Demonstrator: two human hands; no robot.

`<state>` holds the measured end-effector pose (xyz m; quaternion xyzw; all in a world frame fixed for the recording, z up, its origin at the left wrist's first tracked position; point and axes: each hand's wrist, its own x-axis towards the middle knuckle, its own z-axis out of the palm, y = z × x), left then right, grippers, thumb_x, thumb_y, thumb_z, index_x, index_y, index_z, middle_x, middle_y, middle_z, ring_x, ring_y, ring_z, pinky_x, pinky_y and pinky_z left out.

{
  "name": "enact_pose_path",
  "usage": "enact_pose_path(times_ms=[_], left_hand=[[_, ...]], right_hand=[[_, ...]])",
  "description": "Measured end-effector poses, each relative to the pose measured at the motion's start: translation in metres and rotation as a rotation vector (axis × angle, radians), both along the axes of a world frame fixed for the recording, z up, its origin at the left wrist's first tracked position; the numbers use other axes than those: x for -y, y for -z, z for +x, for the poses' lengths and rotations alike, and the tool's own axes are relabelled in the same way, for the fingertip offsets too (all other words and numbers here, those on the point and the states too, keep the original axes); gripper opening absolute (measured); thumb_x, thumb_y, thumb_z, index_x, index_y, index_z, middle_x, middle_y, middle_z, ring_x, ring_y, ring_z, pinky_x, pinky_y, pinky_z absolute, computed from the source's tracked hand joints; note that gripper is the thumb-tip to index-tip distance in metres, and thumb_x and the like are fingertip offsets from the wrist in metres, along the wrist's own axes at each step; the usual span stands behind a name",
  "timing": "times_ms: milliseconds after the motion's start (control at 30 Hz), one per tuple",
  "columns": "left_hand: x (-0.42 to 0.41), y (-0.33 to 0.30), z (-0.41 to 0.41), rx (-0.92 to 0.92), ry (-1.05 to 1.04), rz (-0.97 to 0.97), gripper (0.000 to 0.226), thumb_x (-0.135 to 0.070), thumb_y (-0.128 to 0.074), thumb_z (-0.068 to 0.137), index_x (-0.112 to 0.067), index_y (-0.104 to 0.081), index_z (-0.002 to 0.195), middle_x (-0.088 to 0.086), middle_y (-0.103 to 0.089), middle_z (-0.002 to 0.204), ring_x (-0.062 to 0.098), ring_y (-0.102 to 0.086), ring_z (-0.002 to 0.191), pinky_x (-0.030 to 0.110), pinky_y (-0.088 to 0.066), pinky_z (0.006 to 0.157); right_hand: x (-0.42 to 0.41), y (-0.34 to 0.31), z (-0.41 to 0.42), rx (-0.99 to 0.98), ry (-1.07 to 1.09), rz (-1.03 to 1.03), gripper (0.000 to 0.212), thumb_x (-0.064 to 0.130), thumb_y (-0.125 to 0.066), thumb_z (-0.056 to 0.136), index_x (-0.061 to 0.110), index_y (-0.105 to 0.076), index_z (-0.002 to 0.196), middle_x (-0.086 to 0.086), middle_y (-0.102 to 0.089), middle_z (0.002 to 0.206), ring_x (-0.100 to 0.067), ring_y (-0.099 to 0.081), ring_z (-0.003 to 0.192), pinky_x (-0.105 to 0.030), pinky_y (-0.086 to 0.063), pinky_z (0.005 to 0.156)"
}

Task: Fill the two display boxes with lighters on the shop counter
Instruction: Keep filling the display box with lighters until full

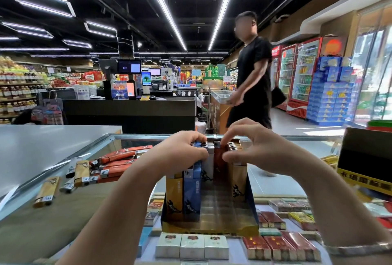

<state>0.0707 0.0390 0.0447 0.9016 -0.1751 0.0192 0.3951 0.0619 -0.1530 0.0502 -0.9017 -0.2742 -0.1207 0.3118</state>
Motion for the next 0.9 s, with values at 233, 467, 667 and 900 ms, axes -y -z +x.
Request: enact_pose_path(times_ms=[233, 467, 667, 900], left_hand=[[-0.008, 0.004, 0.011, 0.173, -0.133, -0.205, 0.009, -0.028, -0.059, 0.088, -0.035, -0.056, 0.094, -0.013, -0.062, 0.091, 0.000, -0.058, 0.083, 0.016, -0.042, 0.063], [-0.044, 0.023, 0.024, 0.302, -0.399, -0.145, 0.030, -0.004, -0.049, 0.085, -0.018, -0.059, 0.110, -0.005, -0.059, 0.100, 0.012, -0.059, 0.088, 0.031, -0.050, 0.078], [-0.103, 0.043, 0.020, 0.130, -0.472, -0.016, 0.028, 0.004, -0.052, 0.081, -0.016, -0.059, 0.098, 0.002, -0.063, 0.081, 0.011, -0.064, 0.064, 0.018, -0.044, 0.048], [-0.120, 0.056, 0.010, 0.150, -0.469, 0.446, 0.030, -0.019, -0.055, 0.072, -0.026, -0.062, 0.101, -0.003, -0.057, 0.099, 0.012, -0.049, 0.087, 0.036, -0.045, 0.082]], right_hand=[[-0.017, 0.022, 0.015, -0.015, 0.068, -0.047, 0.039, 0.051, -0.055, 0.084, 0.028, -0.051, 0.115, 0.004, -0.051, 0.117, -0.013, -0.044, 0.111, -0.037, -0.038, 0.098], [-0.024, 0.031, 0.020, 0.109, 0.130, 0.059, 0.013, 0.021, -0.062, 0.082, 0.025, -0.055, 0.093, 0.010, -0.051, 0.094, -0.016, -0.044, 0.101, -0.028, -0.034, 0.082], [-0.021, 0.029, 0.021, 0.109, 0.139, 0.059, 0.012, 0.013, -0.059, 0.080, 0.019, -0.057, 0.090, 0.004, -0.055, 0.093, -0.020, -0.049, 0.095, -0.035, -0.043, 0.085], [-0.025, 0.029, 0.018, 0.071, 0.121, 0.085, 0.018, 0.008, -0.059, 0.080, 0.025, -0.056, 0.080, 0.005, -0.054, 0.091, -0.021, -0.050, 0.095, -0.043, -0.044, 0.089]])
